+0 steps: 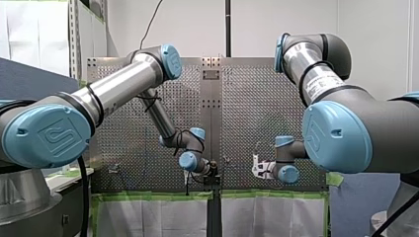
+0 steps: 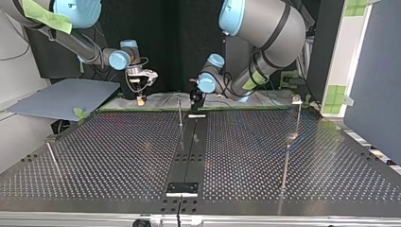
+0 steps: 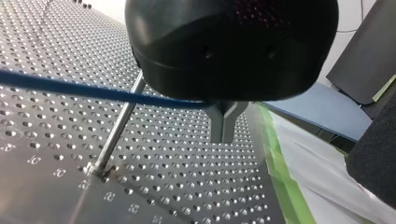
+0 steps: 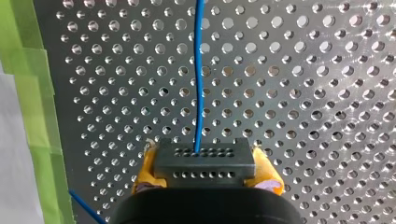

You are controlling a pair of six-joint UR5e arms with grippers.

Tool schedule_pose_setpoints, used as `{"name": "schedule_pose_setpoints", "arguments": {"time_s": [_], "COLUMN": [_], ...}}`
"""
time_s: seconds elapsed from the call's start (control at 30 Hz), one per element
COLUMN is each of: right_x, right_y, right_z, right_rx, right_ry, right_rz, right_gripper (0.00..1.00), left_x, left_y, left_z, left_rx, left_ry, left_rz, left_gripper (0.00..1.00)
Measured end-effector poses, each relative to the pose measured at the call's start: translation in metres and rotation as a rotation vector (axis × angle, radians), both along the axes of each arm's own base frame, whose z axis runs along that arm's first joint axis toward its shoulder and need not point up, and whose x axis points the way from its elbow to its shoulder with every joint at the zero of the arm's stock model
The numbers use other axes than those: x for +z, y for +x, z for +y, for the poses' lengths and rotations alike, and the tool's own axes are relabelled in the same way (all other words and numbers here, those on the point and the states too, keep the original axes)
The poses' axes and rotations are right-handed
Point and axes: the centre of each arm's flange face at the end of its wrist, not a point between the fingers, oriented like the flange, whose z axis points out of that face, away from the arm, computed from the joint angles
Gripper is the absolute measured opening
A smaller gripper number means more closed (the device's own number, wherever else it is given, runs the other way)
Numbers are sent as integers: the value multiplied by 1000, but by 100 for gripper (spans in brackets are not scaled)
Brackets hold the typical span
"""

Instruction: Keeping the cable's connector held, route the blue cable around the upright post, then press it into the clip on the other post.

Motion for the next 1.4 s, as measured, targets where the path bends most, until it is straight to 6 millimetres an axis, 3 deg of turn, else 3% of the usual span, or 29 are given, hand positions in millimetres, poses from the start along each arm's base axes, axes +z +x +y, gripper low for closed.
{"name": "schedule_pose_setpoints", "arguments": {"time_s": [0.43,1.4], "right_x": [7,23], "right_y": [2,-2], "right_z": [-11,-40], "right_rx": [-1,-16], "right_ry": [-12,-52], "right_rz": [-5,-31], "right_gripper": [0,0], "left_x": [13,14], "left_y": [20,31], "left_z": [1,12], "left_rx": [12,34], "left_ry": [-13,-63], "left_rz": [-18,-5], "left_gripper": [0,0]}}
